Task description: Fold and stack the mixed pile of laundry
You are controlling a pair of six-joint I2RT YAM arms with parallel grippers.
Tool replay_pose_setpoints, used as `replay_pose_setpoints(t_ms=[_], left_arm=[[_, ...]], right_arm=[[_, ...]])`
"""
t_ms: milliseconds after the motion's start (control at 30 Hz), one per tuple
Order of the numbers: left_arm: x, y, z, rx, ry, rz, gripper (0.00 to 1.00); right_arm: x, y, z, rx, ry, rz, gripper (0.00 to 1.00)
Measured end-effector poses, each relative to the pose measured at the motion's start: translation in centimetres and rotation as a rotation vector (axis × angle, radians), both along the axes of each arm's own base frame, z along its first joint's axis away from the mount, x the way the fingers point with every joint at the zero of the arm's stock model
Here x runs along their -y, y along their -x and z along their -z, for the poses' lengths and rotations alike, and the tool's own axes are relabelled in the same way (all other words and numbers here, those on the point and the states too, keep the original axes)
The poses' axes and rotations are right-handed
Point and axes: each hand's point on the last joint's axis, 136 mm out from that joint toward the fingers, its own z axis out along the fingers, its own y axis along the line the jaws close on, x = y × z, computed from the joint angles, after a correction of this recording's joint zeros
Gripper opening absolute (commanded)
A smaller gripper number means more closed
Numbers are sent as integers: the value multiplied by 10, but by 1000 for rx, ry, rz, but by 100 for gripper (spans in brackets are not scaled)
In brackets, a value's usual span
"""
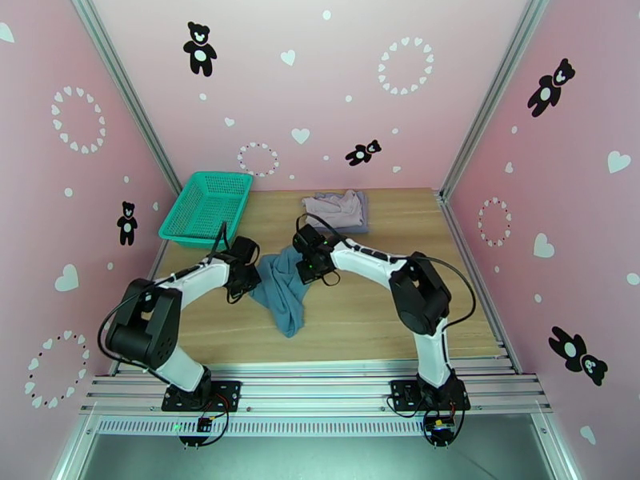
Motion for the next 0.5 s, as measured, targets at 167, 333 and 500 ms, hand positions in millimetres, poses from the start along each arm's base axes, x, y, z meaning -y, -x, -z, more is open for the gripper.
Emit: replay_pose_setpoints(t_ms=[167,333,500], left_arm=[[1,-16,-131,270,54,7,0],[-7,-9,-250,509,84,10,0],[-12,6,-296,558,87,20,0]], right_arm=[[52,0,-142,243,-134,92,0],[143,20,-273,512,-299,265,0],[189,54,-326,615,-345,332,0]])
